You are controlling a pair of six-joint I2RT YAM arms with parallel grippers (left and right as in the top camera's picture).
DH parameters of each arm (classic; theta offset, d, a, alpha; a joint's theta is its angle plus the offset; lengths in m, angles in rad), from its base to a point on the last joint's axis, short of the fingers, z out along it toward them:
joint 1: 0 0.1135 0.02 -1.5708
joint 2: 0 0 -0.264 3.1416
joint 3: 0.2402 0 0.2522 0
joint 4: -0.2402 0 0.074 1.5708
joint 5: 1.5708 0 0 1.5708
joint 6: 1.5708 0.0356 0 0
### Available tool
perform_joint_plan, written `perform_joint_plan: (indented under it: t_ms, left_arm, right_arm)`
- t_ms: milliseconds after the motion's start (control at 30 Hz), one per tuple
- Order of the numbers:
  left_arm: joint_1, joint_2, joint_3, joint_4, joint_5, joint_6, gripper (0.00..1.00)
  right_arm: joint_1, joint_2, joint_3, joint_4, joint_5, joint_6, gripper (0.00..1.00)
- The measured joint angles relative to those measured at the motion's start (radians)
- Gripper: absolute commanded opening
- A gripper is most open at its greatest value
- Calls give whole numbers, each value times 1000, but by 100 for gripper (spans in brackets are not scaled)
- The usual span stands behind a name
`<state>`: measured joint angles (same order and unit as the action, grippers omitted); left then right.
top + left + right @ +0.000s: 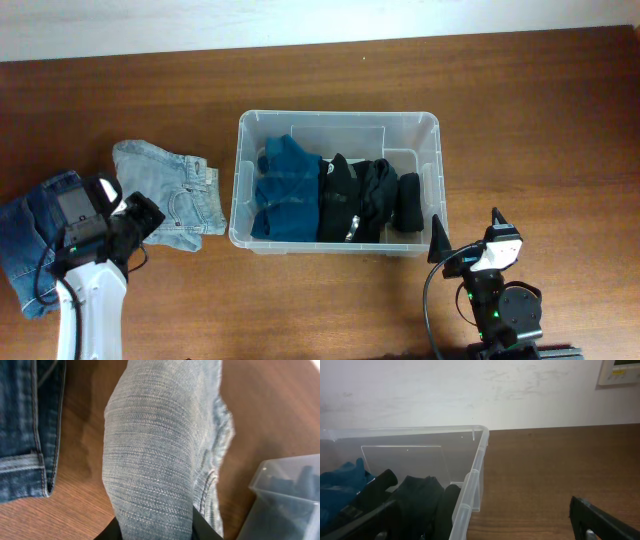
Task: Pack container
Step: 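Lift the light blue jeans with the left gripper over the bin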
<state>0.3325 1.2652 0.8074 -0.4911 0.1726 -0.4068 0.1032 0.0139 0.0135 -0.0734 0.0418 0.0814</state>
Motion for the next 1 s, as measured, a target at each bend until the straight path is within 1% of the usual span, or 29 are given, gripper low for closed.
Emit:
perform_joint_plan:
  t_ms: [300, 500, 567, 667, 700, 767, 900, 1000]
  left_arm:
    - [0, -34, 60, -27, 30, 0, 1]
    - [0, -34, 164, -87, 83, 0, 1]
    - [0, -34, 207, -90, 132, 0, 1]
    - [-1, -37, 271, -83, 258, 0, 1]
    - [-8, -37, 293, -67, 321, 0, 1]
    - [-25, -39, 312, -34, 397, -2, 1]
    - [-108, -40, 325, 65, 529, -42, 0]
    - [-199, -40, 326, 138, 570, -76, 0]
  right_arm:
    - [0, 0, 0, 0, 0, 0, 99]
    - [0, 0, 0, 0, 0, 0, 99]
    - [0, 0, 0, 0, 0, 0, 98]
    - [0, 0, 0, 0, 0, 0, 98]
    - [0, 0, 0, 0, 0, 0, 98]
    - [0, 0, 0, 0, 0, 0, 99]
    - [0, 0, 0, 0, 0, 0, 99]
    - [0, 0, 0, 0, 0, 0, 98]
